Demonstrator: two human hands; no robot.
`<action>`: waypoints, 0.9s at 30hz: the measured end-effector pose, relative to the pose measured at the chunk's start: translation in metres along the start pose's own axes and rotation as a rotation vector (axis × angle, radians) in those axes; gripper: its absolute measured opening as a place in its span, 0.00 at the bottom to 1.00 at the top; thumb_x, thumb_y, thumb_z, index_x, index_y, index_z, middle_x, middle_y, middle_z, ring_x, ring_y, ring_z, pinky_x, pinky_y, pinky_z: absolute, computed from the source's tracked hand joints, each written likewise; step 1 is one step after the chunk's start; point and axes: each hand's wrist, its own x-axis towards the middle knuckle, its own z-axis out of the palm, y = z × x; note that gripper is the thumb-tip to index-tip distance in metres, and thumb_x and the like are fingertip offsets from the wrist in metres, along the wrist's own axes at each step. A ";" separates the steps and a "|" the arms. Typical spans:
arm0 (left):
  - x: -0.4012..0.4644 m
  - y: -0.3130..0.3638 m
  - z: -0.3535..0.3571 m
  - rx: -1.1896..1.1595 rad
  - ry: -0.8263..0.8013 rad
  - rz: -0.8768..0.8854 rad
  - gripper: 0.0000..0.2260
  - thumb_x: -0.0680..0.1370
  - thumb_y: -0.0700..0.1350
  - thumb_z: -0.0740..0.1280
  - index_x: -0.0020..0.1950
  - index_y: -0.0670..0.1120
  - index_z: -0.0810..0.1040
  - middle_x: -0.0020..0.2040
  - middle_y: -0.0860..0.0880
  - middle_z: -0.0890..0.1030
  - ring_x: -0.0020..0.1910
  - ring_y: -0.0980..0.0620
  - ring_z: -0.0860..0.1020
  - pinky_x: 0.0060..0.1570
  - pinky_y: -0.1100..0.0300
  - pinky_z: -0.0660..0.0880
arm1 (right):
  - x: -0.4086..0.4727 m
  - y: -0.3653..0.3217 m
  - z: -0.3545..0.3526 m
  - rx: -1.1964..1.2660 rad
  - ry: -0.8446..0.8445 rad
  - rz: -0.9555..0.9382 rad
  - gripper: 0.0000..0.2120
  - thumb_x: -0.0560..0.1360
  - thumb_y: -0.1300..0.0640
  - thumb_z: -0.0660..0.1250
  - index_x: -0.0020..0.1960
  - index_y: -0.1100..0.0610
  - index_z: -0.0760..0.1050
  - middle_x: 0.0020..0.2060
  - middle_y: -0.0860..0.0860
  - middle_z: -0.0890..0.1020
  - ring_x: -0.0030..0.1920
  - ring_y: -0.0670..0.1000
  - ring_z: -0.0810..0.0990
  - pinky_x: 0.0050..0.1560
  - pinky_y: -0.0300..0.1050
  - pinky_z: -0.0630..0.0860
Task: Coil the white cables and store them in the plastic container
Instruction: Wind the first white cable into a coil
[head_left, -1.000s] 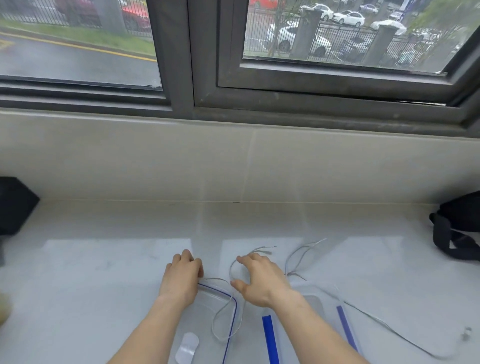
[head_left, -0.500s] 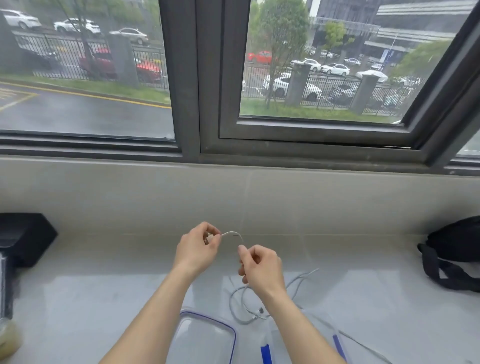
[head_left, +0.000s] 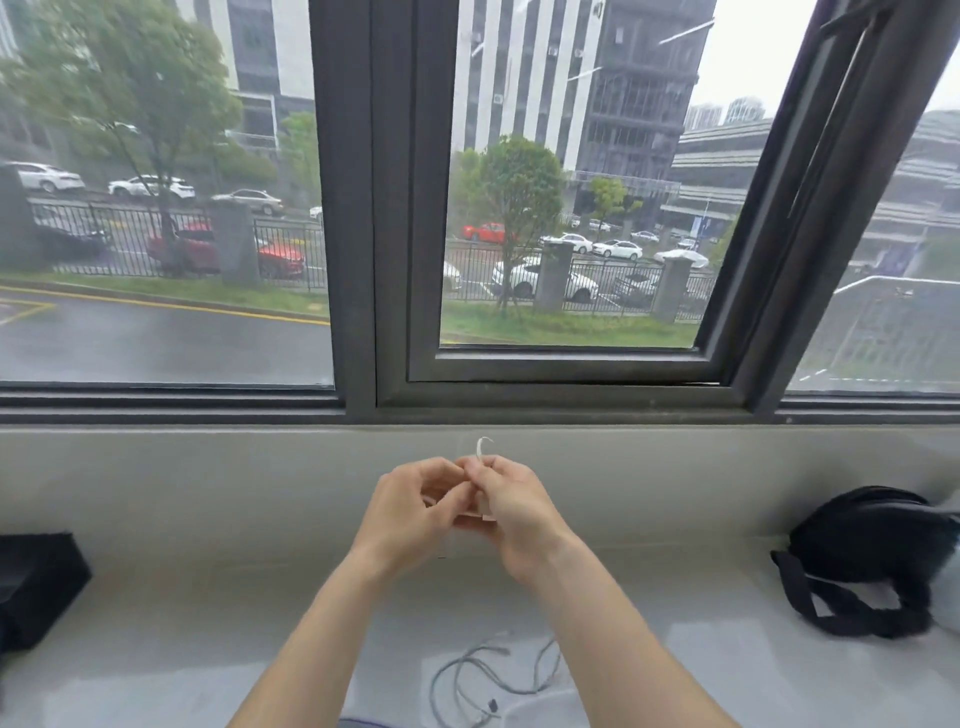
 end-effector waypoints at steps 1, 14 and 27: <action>0.000 0.006 -0.002 0.013 0.049 0.033 0.06 0.77 0.41 0.71 0.44 0.51 0.85 0.40 0.55 0.88 0.41 0.58 0.86 0.43 0.62 0.80 | -0.004 -0.008 -0.001 -0.011 -0.016 -0.027 0.10 0.85 0.58 0.59 0.53 0.62 0.76 0.47 0.59 0.87 0.45 0.56 0.88 0.45 0.49 0.84; 0.005 0.063 0.007 -0.175 -0.124 0.100 0.12 0.73 0.48 0.62 0.47 0.59 0.84 0.44 0.57 0.85 0.45 0.60 0.83 0.54 0.53 0.77 | -0.049 -0.081 -0.033 -0.167 -0.494 -0.197 0.12 0.84 0.55 0.61 0.56 0.60 0.80 0.39 0.53 0.80 0.34 0.48 0.72 0.38 0.41 0.68; -0.021 0.100 0.042 -0.265 -0.095 -0.017 0.08 0.81 0.49 0.66 0.51 0.45 0.78 0.38 0.52 0.77 0.26 0.54 0.71 0.28 0.61 0.70 | -0.047 -0.126 -0.057 -0.014 -0.314 -0.470 0.16 0.85 0.67 0.53 0.70 0.66 0.73 0.61 0.65 0.83 0.63 0.63 0.82 0.66 0.56 0.78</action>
